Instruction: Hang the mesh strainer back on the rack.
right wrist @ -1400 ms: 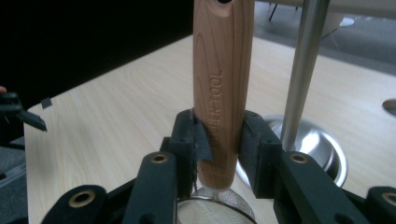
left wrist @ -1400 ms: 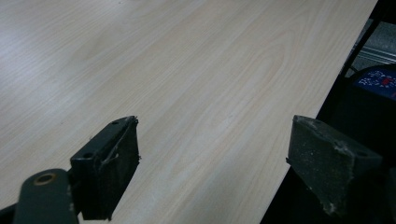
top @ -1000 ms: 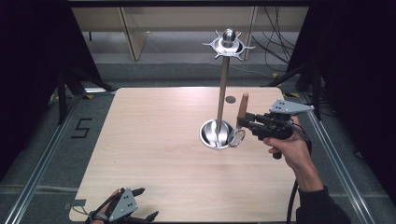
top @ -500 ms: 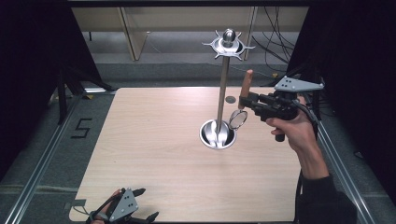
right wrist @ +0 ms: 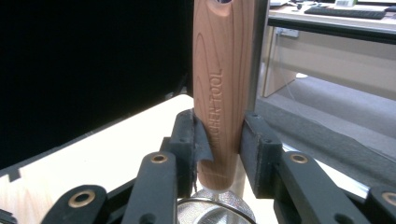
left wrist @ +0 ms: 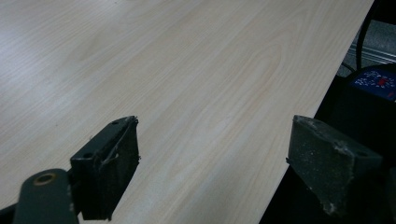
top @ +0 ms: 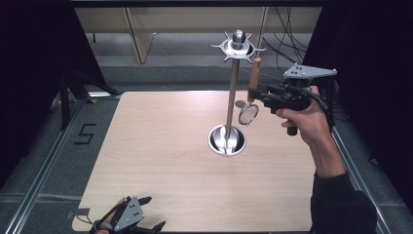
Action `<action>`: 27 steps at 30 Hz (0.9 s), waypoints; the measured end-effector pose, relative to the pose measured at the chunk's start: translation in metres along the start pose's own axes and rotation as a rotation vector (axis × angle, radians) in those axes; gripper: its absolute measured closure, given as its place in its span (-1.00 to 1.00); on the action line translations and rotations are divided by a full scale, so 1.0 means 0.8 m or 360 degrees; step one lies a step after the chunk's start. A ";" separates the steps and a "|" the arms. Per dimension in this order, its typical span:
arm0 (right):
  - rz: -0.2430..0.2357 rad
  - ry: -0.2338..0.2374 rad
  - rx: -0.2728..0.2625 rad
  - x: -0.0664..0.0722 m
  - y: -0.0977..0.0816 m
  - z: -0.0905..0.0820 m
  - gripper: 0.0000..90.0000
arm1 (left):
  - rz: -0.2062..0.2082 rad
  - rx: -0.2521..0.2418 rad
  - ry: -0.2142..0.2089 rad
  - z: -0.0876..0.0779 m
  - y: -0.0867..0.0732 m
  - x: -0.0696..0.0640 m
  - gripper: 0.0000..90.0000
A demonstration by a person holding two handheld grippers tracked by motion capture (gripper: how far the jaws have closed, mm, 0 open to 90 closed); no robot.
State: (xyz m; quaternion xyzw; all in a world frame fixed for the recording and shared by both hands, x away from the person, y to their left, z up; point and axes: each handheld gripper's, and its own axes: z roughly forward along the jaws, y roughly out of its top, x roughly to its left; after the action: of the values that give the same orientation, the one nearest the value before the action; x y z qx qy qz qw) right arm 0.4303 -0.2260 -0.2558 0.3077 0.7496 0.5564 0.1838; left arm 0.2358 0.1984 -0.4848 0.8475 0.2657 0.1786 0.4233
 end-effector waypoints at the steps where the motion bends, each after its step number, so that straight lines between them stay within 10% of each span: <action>1: -0.0033 0.0005 -0.0007 -0.002 0.001 0.001 0.53 | 0.0002 -0.0001 -0.0001 0.000 0.000 0.000 -0.65; 27: 0.0003 0.0000 0.0032 -0.008 0.001 0.028 0.52 | 0.0058 0.0041 -0.0004 -0.003 0.000 0.001 -0.65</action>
State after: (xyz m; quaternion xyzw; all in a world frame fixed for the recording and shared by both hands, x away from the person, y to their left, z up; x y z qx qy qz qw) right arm 0.4492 -0.2139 -0.2629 0.3102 0.7549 0.5491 0.1801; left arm 0.2355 0.2002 -0.4833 0.8578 0.2519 0.1818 0.4095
